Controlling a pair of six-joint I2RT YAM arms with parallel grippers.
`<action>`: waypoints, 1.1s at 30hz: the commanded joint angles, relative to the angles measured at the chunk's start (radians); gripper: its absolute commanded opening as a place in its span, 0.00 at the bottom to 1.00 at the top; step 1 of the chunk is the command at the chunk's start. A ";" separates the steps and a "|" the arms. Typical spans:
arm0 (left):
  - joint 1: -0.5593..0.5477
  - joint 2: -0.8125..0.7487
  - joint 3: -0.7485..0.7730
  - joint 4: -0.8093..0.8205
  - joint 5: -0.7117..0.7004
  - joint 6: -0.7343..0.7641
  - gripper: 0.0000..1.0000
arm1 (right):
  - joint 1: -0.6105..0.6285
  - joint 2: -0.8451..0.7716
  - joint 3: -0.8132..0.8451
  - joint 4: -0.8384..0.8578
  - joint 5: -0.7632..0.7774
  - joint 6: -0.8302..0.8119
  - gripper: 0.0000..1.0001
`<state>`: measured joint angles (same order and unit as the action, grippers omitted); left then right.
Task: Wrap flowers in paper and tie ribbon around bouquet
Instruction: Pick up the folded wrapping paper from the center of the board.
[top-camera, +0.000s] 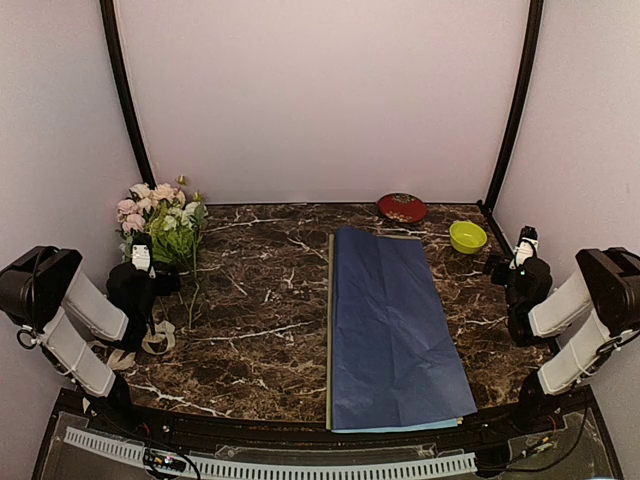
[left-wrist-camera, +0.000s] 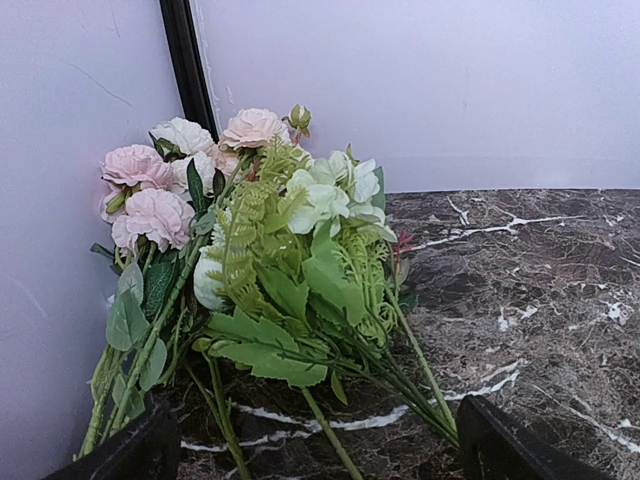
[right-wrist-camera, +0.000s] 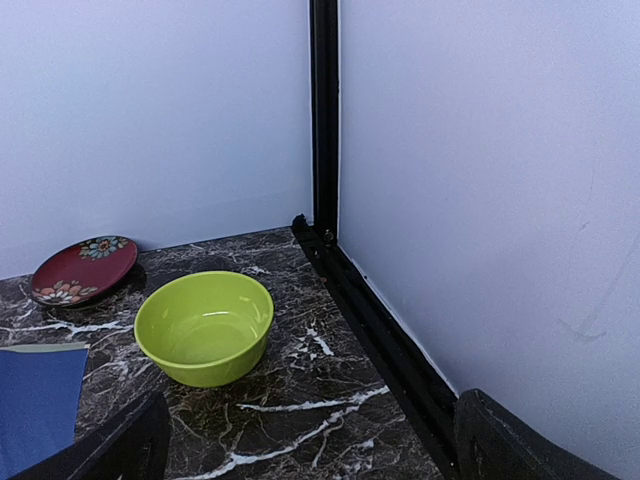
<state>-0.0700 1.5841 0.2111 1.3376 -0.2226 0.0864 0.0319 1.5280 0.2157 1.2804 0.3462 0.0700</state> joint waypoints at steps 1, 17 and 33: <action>0.005 0.001 0.015 0.036 -0.006 0.012 0.99 | -0.003 0.008 -0.009 0.048 0.019 0.012 1.00; -0.245 -0.325 0.267 -0.475 -0.107 0.102 0.80 | -0.007 -0.320 0.210 -0.584 -0.077 0.090 0.94; -0.858 -0.133 0.587 -1.023 0.106 0.102 0.67 | 0.138 -0.289 0.570 -1.739 -0.523 0.369 0.57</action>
<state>-0.7952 1.3773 0.7723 0.3965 -0.1341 0.0864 0.1528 1.2083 0.7757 -0.1184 -0.0772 0.3607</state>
